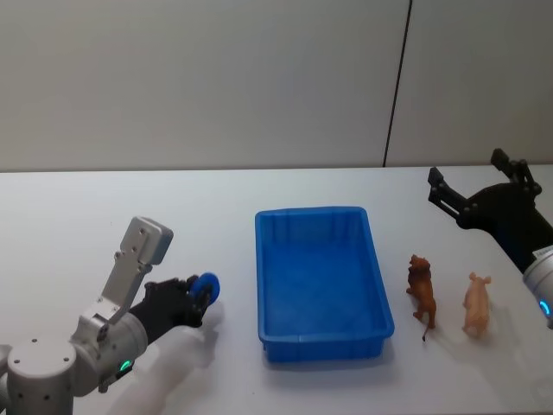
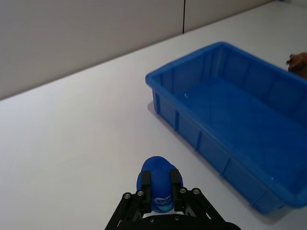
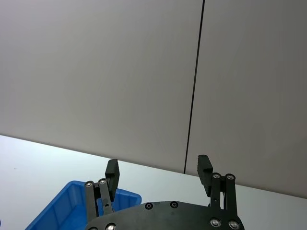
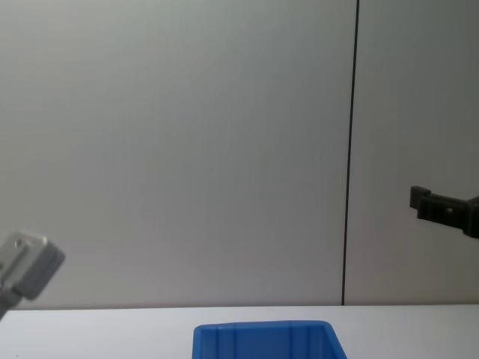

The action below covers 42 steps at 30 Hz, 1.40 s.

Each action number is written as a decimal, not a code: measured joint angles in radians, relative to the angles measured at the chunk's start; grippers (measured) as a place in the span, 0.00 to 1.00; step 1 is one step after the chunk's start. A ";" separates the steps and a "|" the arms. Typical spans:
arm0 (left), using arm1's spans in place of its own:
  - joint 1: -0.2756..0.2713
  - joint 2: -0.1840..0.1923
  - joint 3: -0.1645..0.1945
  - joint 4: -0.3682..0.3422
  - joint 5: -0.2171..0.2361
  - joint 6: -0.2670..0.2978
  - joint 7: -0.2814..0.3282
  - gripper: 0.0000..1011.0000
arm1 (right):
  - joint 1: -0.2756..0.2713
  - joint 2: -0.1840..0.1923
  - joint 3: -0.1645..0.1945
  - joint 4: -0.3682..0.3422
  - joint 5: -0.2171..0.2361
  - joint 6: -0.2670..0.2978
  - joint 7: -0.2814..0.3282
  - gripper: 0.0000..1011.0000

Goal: Pick up the two dolls from the table and place them into the box.

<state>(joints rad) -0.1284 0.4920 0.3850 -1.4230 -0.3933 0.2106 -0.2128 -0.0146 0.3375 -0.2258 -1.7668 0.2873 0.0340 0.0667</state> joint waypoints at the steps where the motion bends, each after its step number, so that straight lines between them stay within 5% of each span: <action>1: 0.000 0.001 -0.001 -0.006 0.000 -0.005 -0.002 0.24 | 0.000 0.000 0.000 0.000 0.000 0.000 0.000 0.99; 13: -0.024 -0.003 -0.014 -0.043 -0.016 -0.114 -0.094 0.18 | 0.000 0.000 0.000 0.000 0.000 0.000 0.000 0.99; 32: -0.127 -0.071 0.001 0.022 -0.041 -0.221 -0.369 0.16 | 0.000 0.000 0.000 0.000 0.000 0.000 0.000 0.99; 42: -0.179 -0.113 0.022 0.080 -0.029 -0.215 -0.459 0.46 | 0.000 0.000 0.000 0.000 0.000 0.000 0.000 0.99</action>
<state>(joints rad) -0.3072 0.3788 0.4070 -1.3434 -0.4226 -0.0046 -0.6715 -0.0146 0.3374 -0.2258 -1.7668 0.2873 0.0339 0.0667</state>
